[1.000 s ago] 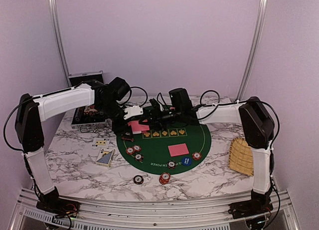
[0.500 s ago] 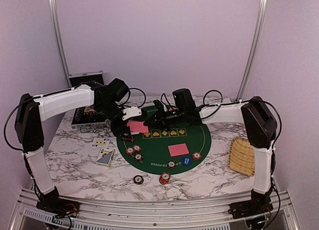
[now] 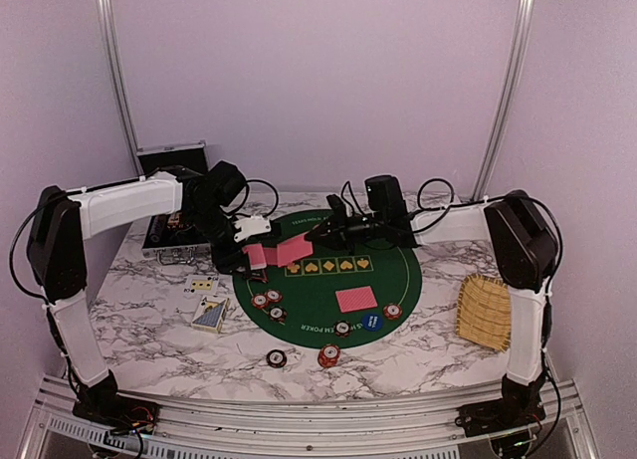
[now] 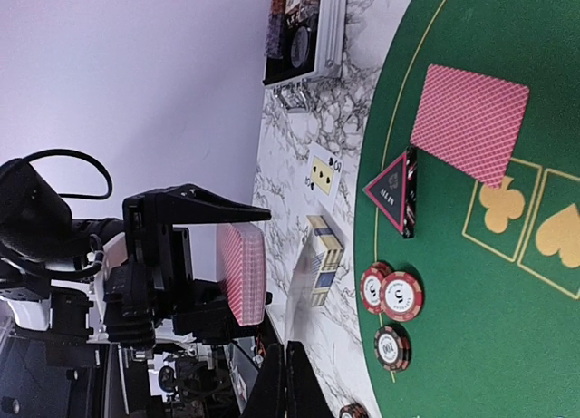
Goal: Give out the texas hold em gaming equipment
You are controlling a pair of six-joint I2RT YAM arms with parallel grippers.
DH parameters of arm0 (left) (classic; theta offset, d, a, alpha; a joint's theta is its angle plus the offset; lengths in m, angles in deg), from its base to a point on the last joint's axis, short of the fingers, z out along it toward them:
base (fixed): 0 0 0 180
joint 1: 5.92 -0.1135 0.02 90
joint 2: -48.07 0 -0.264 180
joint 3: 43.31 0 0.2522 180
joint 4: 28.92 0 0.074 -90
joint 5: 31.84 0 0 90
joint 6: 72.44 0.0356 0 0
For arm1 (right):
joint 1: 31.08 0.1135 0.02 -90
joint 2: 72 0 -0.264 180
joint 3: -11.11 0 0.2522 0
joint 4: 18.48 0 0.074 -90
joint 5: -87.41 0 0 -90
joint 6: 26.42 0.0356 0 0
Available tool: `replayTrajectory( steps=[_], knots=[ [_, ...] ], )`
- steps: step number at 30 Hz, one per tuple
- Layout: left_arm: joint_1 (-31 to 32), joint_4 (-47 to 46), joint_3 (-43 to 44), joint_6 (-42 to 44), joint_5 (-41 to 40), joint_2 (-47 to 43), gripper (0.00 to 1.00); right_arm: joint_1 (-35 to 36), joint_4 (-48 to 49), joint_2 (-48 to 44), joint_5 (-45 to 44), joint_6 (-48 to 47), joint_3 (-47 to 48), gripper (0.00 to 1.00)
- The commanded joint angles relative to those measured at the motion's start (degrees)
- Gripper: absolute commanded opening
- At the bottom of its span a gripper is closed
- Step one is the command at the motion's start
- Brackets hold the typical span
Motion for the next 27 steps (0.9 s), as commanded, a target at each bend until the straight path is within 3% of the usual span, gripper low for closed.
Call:
replayTrajectory(
  steps=[1,5,12,16,21,27],
  knots=[
    [-1.5,-0.7,-1.6,0.6,0.3,-3.8,0.0,-2.2,-4.2,-0.5,-2.1,-3.7,4.3,0.0],
    [-1.5,-0.6,-2.3,0.5,1.2,-5.1,0.0,-2.6,-7.5,4.3,-3.4,-5.9,9.8,0.0],
    [-1.5,-0.6,-2.8,0.2,2.0,-5.8,0.0,-2.2,-6.3,13.3,-8.5,-5.7,19.2,0.0],
    [-1.5,-0.6,-2.7,0.0,2.6,-5.9,0.0,-1.2,-0.8,17.5,-11.4,-2.7,21.6,0.0],
    [-1.5,-0.5,-2.1,-0.3,3.1,-5.7,0.0,0.9,-2.0,23.9,-12.9,-1.8,29.3,0.0],
    [-1.5,-0.4,-2.1,-0.4,3.4,-5.9,0.0,2.5,-1.1,28.2,-16.0,-0.3,32.2,0.0]
  ],
)
